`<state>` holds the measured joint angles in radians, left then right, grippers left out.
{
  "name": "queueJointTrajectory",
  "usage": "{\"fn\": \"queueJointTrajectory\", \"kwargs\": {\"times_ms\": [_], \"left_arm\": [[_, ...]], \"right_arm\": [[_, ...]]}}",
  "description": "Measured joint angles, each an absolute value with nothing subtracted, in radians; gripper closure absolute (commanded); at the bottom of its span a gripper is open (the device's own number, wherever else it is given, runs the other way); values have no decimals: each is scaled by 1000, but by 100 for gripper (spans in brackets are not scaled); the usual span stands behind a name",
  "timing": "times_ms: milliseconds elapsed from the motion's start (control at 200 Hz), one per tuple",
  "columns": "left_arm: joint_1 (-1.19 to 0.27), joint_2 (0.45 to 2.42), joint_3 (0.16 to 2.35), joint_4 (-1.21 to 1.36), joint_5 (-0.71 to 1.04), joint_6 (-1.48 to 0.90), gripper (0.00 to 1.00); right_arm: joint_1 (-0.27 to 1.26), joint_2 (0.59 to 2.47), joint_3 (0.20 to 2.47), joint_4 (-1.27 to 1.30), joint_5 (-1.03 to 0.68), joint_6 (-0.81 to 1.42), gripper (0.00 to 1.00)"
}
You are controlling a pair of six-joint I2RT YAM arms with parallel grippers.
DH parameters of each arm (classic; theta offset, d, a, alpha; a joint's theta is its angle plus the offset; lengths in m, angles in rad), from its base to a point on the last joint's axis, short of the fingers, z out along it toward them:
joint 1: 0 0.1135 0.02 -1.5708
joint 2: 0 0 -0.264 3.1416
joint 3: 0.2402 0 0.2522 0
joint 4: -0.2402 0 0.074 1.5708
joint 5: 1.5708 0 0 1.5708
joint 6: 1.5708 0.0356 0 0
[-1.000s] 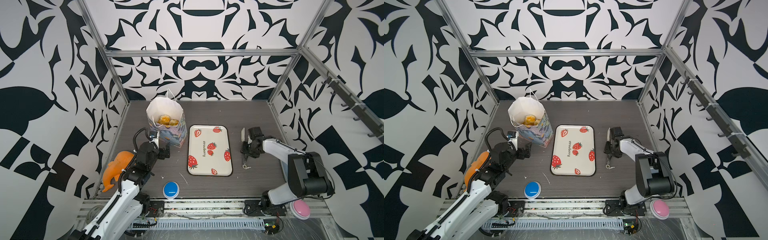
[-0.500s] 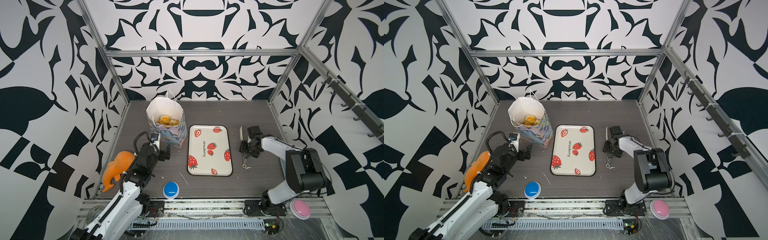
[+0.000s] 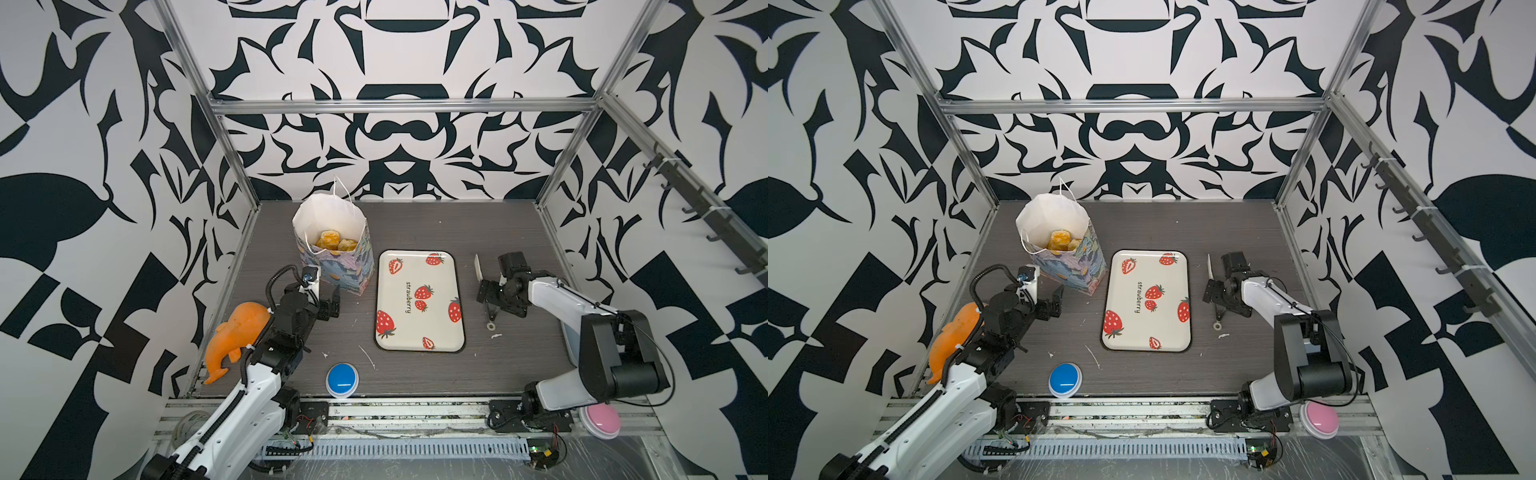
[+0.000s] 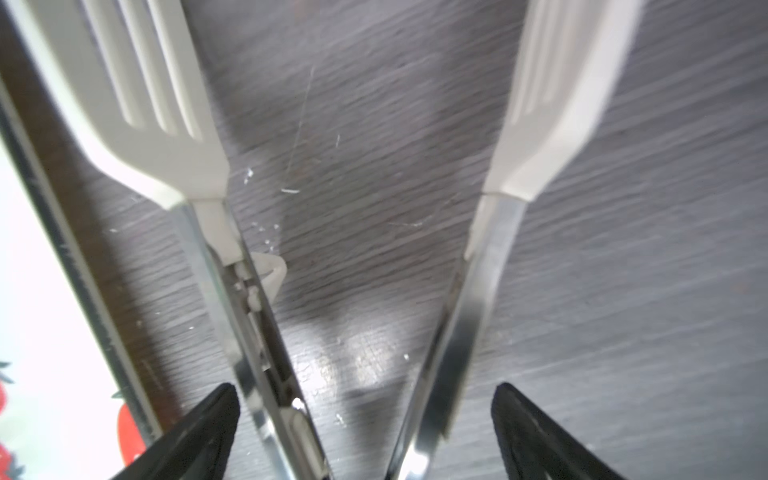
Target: Place the fake bread into the paper bag
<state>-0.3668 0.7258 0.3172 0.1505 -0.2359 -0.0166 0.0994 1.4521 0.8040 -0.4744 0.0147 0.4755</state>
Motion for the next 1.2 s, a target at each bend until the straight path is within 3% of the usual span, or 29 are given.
{"fn": "queueJointTrajectory", "kwargs": {"times_ms": [540, 875, 1200], "left_arm": [[-360, 773, 272, 257, -268, 28, 1], [-173, 823, 217, 412, -150, 17, 1], [-102, 1037, 212, 638, -76, 12, 1]], "right_arm": [[99, 1113, 773, -471, 125, 466, 1], [111, 1069, 746, -289, 231, 440, 1], [330, 1032, 587, -21, 448, 218, 0]]}}
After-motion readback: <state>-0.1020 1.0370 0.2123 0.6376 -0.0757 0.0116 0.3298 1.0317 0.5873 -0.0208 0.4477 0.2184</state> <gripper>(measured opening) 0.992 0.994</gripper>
